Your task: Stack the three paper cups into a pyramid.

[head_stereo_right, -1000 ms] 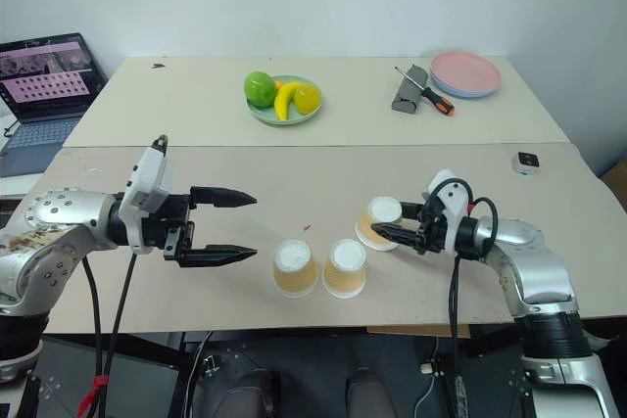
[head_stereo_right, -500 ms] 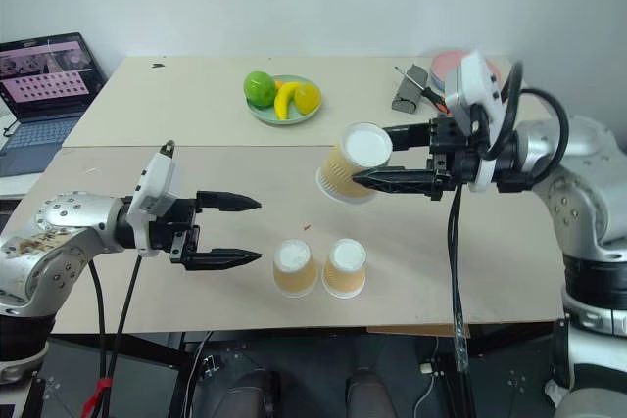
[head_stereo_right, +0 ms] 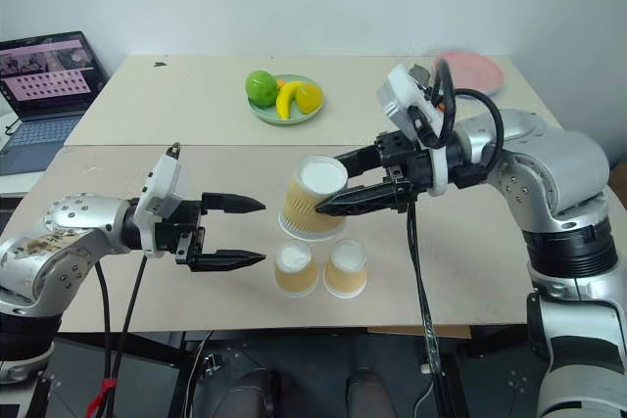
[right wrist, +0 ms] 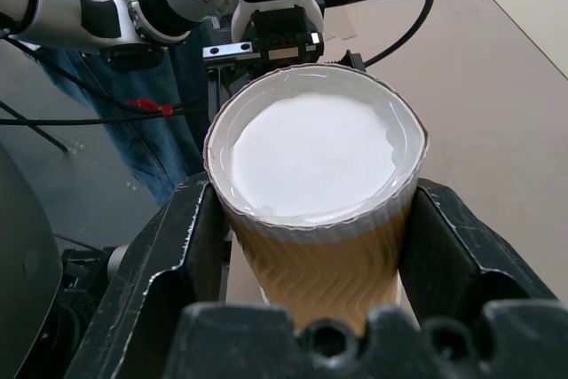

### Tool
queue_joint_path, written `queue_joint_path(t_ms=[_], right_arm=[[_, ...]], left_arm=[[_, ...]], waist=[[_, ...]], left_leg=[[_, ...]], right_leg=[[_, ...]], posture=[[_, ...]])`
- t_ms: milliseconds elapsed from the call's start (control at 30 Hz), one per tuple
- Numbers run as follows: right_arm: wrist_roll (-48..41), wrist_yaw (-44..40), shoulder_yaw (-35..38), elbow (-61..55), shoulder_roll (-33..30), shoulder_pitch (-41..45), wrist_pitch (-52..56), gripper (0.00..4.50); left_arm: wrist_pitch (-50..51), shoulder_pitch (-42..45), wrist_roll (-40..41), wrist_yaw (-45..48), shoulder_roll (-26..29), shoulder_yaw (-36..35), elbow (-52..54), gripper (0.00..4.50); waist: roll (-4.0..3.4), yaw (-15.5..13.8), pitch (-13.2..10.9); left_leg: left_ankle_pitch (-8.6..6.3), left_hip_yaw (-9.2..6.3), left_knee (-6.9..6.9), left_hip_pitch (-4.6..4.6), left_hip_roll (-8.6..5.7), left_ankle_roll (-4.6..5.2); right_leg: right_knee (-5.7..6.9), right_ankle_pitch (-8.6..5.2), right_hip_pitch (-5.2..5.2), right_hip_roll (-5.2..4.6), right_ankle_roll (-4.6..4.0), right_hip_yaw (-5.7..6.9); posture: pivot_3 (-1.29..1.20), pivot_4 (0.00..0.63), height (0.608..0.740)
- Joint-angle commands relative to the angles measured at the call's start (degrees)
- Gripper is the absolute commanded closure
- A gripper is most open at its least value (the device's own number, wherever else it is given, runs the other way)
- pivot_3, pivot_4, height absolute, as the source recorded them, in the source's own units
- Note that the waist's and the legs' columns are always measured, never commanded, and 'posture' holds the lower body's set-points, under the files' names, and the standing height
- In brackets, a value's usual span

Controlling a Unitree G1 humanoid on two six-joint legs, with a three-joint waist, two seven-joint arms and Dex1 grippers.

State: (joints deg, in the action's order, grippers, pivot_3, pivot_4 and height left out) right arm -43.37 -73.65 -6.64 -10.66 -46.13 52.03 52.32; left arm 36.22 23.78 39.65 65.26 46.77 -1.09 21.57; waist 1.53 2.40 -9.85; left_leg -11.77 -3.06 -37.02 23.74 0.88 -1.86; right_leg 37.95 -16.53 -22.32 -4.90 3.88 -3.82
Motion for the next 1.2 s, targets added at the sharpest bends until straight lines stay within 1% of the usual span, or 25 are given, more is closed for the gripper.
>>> queue_joint_path(t_ms=[33, 100, 267, 733, 767, 800, 833, 867, 900, 1200], right_arm=[[4.2, -1.2, -1.9, -2.3, -0.8, -3.3, -5.3, 1.97], [6.5, -1.3, -3.2, -3.1, -1.0, -5.1, -7.5, 1.97], [8.6, -1.1, -4.0, -4.4, -0.3, -7.6, -9.4, 1.97], [10.4, -0.1, -4.2, -4.9, 0.9, -8.5, -9.5, 1.97], [10.4, 0.0, -4.1, -4.9, 1.0, -8.5, -9.5, 1.02], [10.4, 0.0, -4.1, -4.9, 1.0, -8.4, -9.4, 0.89], [10.4, 0.1, -4.1, -4.9, 1.0, -8.4, -9.5, 0.44], [10.7, 0.2, -4.1, -4.8, 0.9, -8.4, -9.7, 0.14], [10.8, 0.3, -4.1, -4.8, 0.9, -8.4, -9.8, 0.07], [9.3, 0.2, -2.5, -6.3, 0.7, -6.9, -9.4, 0.07]], left_arm=[[0.0, -0.2, 0.7, -0.4, 0.7, -1.7, 1.7, 0.0], [0.1, -0.1, 0.7, -0.5, 0.9, -1.8, 1.7, 0.0], [0.2, 0.5, 0.7, -0.5, 1.3, -1.8, 1.4, 0.0], [-0.3, 0.8, 0.4, -0.2, 1.6, -1.8, 0.9, 0.0], [-0.3, 0.8, 0.5, -0.2, 1.6, -1.8, 0.9, 0.0], [-0.3, 0.8, 0.5, -0.2, 1.6, -1.8, 0.9, 0.0], [-0.4, 0.8, 0.4, -0.2, 1.5, -1.7, 0.9, 0.0], [-0.4, 0.7, 0.3, -0.1, 1.5, -1.6, 0.9, 0.0], [-0.5, 0.7, 0.3, 0.0, 1.6, -1.5, 0.9, 0.0], [-0.5, 0.6, 0.2, 0.0, 1.6, -1.6, 0.7, 0.0]], waist=[[0.0, 0.0, 0.0], [0.0, 0.0, 0.0], [-0.01, 0.1, 0.0], [-0.01, 0.0, 0.0], [-0.01, 0.0, 0.0], [-0.01, 0.0, 0.0], [-0.01, 0.0, 0.0], [0.0, 0.0, 0.0], [-0.01, 0.0, 0.0], [0.0, 0.0, 0.0]], left_leg=[[0.0, 0.0, 0.0, 0.0, 0.0, 0.0], [0.0, 0.01, -0.01, 0.0, 0.0, 0.0], [0.0, 0.0, 0.0, 0.0, 0.0, 0.0], [0.0, 0.0, -0.01, -0.02, 0.0, 0.0], [0.0, 0.0, -0.01, -0.02, 0.0, 0.0], [0.0, 0.0, -0.01, -0.02, 0.0, 0.0], [0.0, 0.0, -0.01, -0.02, 0.0, 0.0], [0.0, 0.0, -0.01, -0.02, 0.0, 0.0], [0.0, 0.0, -0.01, -0.01, 0.0, 0.0], [0.0, 0.0, -0.01, -0.01, -0.01, 0.0]], right_leg=[[0.0, 0.0, 0.0, 0.0, 0.0, 0.0], [0.01, 0.0, 0.0, 0.0, 0.0, 0.0], [0.02, 0.0, -0.03, 0.0, 0.0, 0.0], [0.02, 0.0, -0.01, 0.0, 0.0, 0.0], [0.03, 0.0, -0.01, 0.0, 0.0, 0.0], [0.03, 0.0, -0.01, 0.0, 0.0, 0.0], [0.02, 0.0, -0.01, 0.0, 0.0, 0.0], [0.02, 0.0, -0.01, 0.0, 0.0, 0.0], [0.02, 0.0, -0.01, 0.0, 0.0, 0.0], [0.02, 0.0, -0.01, 0.0, 0.0, 0.0]], posture=[[0.0, 0.15, 0.74], [0.0, 0.15, 0.74], [0.0, 0.15, 0.74], [0.0, 0.15, 0.74], [0.0, 0.15, 0.74], [0.0, 0.15, 0.74], [0.0, 0.15, 0.74], [0.0, 0.15, 0.74], [0.0, 0.15, 0.74], [0.0, 0.15, 0.74]])
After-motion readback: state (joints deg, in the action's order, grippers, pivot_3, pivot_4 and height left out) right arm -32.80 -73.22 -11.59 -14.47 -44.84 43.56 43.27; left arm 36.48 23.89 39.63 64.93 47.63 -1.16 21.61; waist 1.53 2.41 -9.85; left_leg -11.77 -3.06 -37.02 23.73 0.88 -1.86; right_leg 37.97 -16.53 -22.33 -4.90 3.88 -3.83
